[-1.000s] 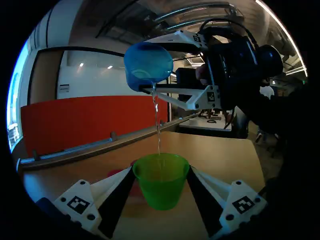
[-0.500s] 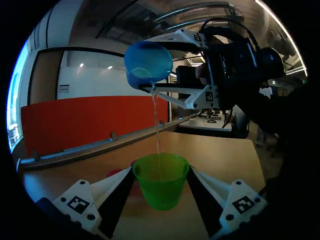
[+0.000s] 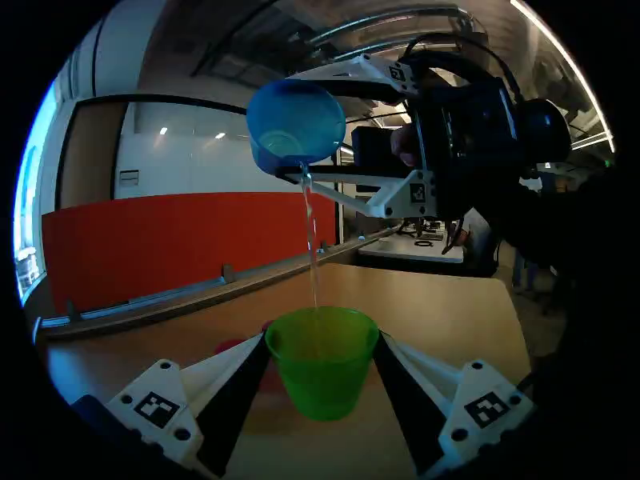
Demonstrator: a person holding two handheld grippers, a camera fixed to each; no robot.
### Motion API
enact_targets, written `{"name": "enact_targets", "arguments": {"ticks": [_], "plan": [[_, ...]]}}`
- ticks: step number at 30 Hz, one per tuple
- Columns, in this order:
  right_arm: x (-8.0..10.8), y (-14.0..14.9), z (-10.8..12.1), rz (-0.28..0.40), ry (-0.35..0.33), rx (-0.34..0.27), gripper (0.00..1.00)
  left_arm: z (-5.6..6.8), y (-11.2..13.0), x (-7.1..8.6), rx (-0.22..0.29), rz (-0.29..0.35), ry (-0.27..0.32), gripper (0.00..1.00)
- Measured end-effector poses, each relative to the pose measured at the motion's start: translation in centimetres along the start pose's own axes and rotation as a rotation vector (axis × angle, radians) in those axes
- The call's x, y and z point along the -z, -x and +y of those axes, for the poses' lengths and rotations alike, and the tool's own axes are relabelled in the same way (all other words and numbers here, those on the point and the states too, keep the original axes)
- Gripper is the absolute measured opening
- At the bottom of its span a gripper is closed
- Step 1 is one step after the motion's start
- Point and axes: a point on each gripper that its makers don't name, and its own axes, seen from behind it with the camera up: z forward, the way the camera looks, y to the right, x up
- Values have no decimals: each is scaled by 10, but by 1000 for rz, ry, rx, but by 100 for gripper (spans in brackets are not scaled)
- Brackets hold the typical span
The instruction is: Pour water
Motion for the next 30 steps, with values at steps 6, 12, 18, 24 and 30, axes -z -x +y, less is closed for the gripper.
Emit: {"name": "enact_targets", "arguments": {"ticks": [6, 12, 18, 24, 30], "plan": [[-1, -1, -3, -4, -8, 17, 92, -1, 1, 1, -9, -4, -8, 88], [-3, -3, -4, -3, -10, 40, 92, -1, 0, 0, -6, 0, -6, 88], [-3, -6, 0, -1, -7, 53, 92, -1, -2, 0, -5, 4, -7, 88], [-3, -7, 2, -3, -5, 70, 92, -1, -2, 0, -4, 5, -8, 88], [-3, -8, 0, 0, -10, 79, 92, -3, -1, 0, -3, 5, -11, 88]]}}
